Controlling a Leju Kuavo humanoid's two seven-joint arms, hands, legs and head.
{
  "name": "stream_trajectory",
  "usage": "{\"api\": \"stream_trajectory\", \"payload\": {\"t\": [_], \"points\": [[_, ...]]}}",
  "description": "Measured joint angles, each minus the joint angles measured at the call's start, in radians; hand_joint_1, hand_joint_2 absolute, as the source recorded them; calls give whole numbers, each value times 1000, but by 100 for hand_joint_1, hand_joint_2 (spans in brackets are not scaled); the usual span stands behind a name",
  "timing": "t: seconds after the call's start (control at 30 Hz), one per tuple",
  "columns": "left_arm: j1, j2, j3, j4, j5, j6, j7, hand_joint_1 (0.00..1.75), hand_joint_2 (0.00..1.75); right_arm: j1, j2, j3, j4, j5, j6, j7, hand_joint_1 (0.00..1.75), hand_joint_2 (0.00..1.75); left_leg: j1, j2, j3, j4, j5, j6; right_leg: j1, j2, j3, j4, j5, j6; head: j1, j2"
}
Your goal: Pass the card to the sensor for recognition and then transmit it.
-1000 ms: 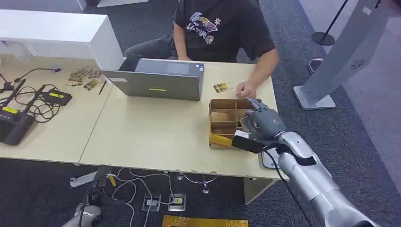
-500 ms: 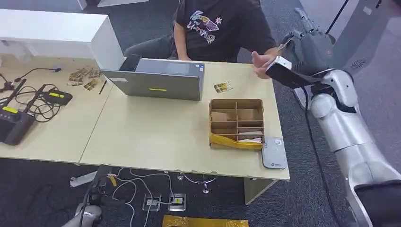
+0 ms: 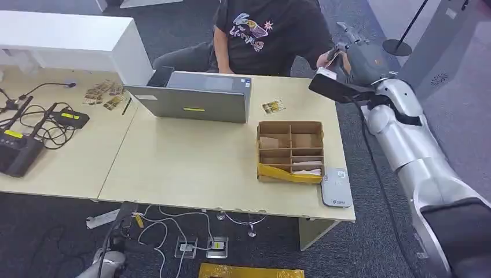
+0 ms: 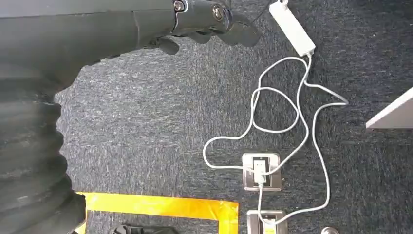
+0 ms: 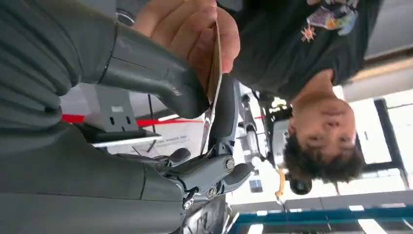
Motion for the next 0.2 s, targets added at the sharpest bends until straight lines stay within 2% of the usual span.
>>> {"api": "stream_trajectory", "payload": {"t": [0.13,0.2], "points": [[0,-1,0,0,0,0,5,0,175,-1,15,14,65,11,22,32,175,175,0,0,0,0,0,0,0,0,0,0,0,0,0,0],[-1,-2,1,0,0,0,5,0,175,-1,18,18,90,12,30,43,86,175,0,0,0,0,0,0,0,0,0,0,0,0,0,0]]}}
